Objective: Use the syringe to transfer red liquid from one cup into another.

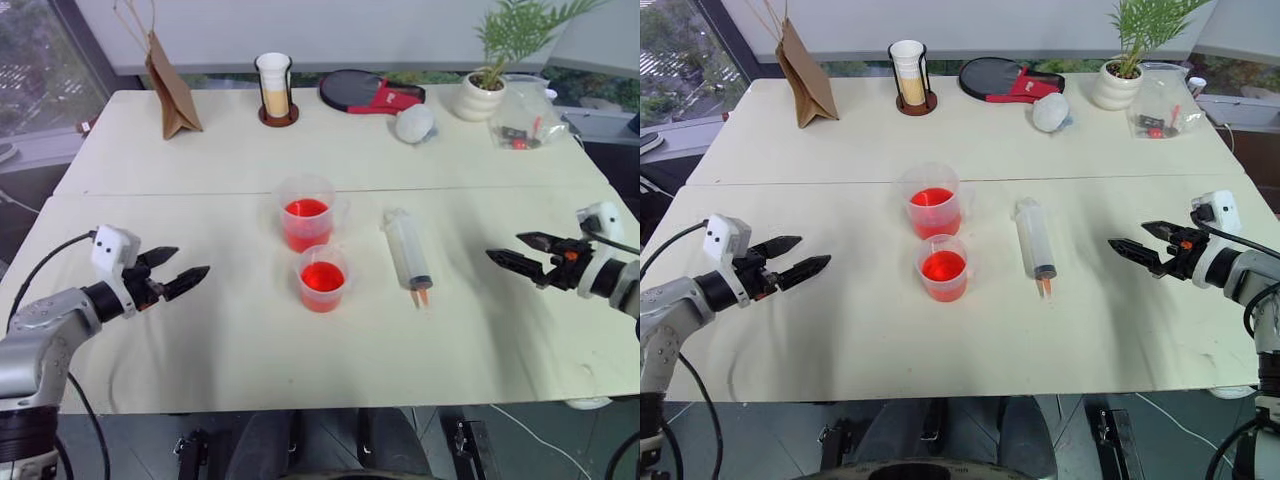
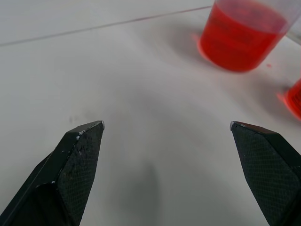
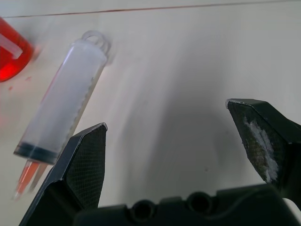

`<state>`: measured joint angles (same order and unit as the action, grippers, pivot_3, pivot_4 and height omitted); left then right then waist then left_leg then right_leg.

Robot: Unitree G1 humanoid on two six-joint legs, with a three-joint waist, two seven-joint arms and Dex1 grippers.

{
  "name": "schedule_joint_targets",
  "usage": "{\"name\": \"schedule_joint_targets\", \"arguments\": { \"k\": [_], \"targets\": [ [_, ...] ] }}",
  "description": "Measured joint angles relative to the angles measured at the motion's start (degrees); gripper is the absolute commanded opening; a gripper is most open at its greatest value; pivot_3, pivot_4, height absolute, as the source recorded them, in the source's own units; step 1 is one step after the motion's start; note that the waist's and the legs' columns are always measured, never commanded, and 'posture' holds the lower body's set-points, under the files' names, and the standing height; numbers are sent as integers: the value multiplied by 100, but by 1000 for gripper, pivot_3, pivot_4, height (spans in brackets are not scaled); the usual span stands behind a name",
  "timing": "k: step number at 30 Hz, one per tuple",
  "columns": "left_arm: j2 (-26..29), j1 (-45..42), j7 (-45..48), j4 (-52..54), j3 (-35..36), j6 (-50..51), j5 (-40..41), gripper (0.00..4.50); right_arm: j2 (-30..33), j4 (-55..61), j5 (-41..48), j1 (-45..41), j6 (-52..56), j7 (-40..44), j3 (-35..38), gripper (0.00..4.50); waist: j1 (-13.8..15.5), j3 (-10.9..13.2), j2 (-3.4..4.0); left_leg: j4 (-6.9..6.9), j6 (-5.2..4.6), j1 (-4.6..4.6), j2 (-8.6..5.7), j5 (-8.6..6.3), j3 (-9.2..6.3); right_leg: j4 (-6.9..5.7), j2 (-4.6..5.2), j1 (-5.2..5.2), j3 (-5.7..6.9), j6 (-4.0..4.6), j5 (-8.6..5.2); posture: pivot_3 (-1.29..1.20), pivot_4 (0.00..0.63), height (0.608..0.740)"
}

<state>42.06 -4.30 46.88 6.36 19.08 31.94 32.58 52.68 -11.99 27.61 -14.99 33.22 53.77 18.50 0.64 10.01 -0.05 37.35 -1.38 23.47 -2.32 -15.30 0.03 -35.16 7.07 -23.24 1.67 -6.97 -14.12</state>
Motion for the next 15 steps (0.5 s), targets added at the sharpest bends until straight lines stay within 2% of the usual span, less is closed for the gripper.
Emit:
{"name": "schedule_joint_targets", "arguments": {
  "k": [7,11,15],
  "targets": [
    [155,-159,112,-414,0,-39,-92,4438,0,-353,-291,-452,-82,-222,-200,4500,-14,0,0,-4,6,-1,0,4,0,-1,-4,-3,1,-4,2,0,150,740],
    [338,-443,321,-595,-39,-159,-208,4438,4,-645,-410,-1001,398,-566,-268,4500,1,0,1,-3,8,-1,-1,5,0,-1,-2,-3,1,5,-2,0,150,740],
    [504,-823,635,-1028,-248,-269,-346,4438,58,-673,-511,-1600,915,-608,-633,4500,-14,2,2,-4,9,0,-1,6,1,-2,-4,-6,2,-4,3,0,150,740]
  ]
}}
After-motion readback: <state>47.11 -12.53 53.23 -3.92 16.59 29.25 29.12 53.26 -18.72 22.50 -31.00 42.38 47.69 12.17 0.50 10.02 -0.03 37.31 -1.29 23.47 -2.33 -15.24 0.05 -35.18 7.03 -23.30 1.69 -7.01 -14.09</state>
